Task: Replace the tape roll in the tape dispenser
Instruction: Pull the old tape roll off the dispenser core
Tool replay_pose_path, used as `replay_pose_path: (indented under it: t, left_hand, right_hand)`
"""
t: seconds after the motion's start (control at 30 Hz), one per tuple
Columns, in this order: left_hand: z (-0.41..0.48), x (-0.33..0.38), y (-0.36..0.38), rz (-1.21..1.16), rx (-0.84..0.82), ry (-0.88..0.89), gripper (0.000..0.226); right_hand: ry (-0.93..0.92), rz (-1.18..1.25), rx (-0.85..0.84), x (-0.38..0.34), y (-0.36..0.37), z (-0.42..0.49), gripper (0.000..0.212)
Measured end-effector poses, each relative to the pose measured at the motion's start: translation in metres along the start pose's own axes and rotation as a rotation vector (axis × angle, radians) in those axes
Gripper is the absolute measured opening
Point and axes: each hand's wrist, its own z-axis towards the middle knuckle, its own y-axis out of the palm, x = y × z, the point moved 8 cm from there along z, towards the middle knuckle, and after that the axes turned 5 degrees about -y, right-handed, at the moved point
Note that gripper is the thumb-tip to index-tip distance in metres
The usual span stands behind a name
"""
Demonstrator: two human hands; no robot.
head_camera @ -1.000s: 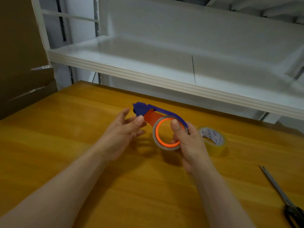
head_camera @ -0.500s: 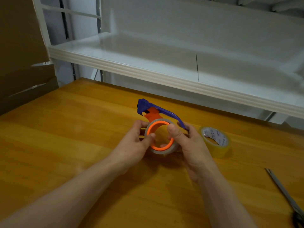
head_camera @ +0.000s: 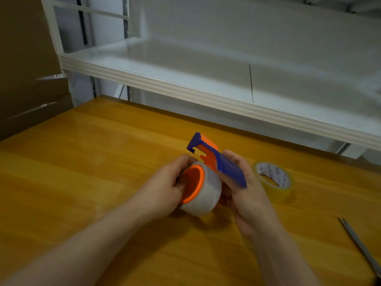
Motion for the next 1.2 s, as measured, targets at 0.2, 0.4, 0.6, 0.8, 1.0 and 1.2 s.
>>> replay_pose_path:
  t: [0.2, 0.4, 0.6, 0.8, 1.0, 1.2]
  left_hand:
    - [-0.011, 0.018, 0.000, 0.061, 0.012, 0.087, 0.066]
    - [-0.014, 0.026, -0.002, 0.176, 0.093, 0.147, 0.069]
    - [-0.012, 0.024, 0.002, 0.074, 0.042, 0.155, 0.063]
    - [-0.010, 0.029, 0.005, -0.305, -0.046, 0.132, 0.027]
    - [-0.011, 0.034, -0.008, -0.444, 0.045, 0.213, 0.023]
    - [-0.012, 0.033, -0.029, -0.407, 0.236, 0.315, 0.019]
  right_hand:
    - [0.054, 0.111, 0.037, 0.005, -0.003, -0.004, 0.030]
    - [0.107, 0.207, 0.021, 0.008, 0.001, -0.007, 0.022]
    - [0.153, 0.305, 0.003, 0.006, 0.002, -0.009, 0.017]
    - [0.217, 0.360, 0.053, 0.007, -0.007, -0.009, 0.013]
    - [0.186, 0.335, 0.070, 0.001, -0.006, -0.008, 0.038]
    - [0.173, 0.298, 0.112, 0.000, -0.013, -0.007, 0.012]
